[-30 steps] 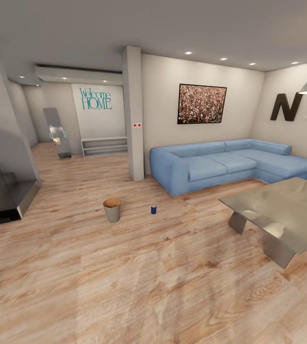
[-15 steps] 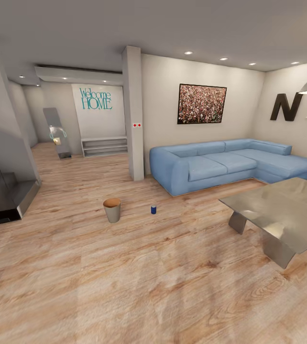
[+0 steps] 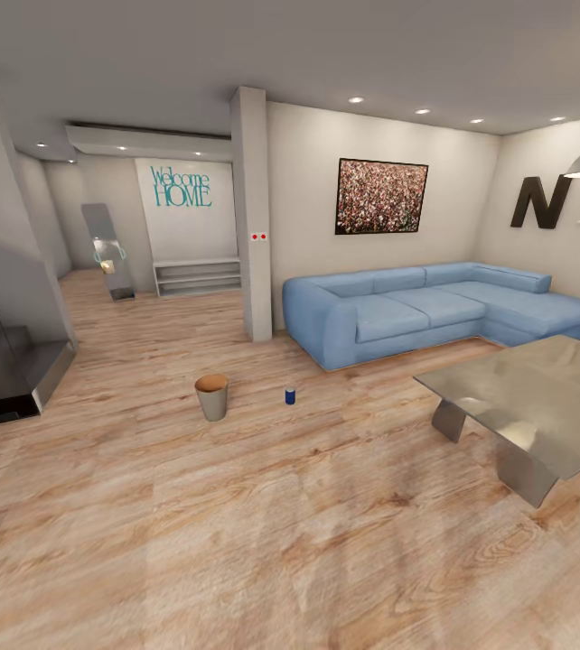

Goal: Put the three can of soda from the living room inside the tash can in the kitchen.

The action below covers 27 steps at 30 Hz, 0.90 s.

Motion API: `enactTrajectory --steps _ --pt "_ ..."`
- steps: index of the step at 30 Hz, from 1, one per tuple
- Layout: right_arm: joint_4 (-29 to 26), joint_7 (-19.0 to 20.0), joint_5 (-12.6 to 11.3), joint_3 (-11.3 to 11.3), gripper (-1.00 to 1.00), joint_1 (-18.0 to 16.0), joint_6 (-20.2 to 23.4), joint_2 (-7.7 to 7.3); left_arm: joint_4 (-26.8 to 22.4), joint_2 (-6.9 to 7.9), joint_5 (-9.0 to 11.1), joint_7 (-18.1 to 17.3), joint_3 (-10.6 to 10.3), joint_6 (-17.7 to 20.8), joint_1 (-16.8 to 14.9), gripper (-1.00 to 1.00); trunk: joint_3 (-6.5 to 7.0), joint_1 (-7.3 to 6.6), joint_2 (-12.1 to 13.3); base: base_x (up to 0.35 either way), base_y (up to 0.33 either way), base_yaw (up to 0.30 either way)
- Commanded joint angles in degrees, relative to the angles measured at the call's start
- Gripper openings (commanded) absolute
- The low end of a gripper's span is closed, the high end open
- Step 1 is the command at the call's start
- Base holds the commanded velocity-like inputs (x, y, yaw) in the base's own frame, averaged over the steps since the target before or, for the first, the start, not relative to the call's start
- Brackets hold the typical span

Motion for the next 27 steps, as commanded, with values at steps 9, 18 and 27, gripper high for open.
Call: enactTrajectory --steps 9,18,27 --pt "-1.07 3.81 0.25 -0.01 1.00 -0.16 -0.02 -0.13 -3.69 0.17 -0.01 0.27 -0.09 0.01 -0.59 1.00 0.00 0.00 0.00 0.000 0.000 0.000" --pt "-11.67 5.07 0.40 0.07 1.00 -0.39 0.03 -0.20 -17.99 0.50 0.27 0.19 0.12 0.40 -0.84 1.00 0.00 0.00 0.00 0.000 0.000 0.000" --pt "-29.95 5.27 0.40 0.09 1.00 -0.39 0.96 -0.18 -37.31 0.44 0.42 0.23 0.54 2.92 -0.60 1.00 0.00 0.00 0.00 0.000 0.000 0.000"
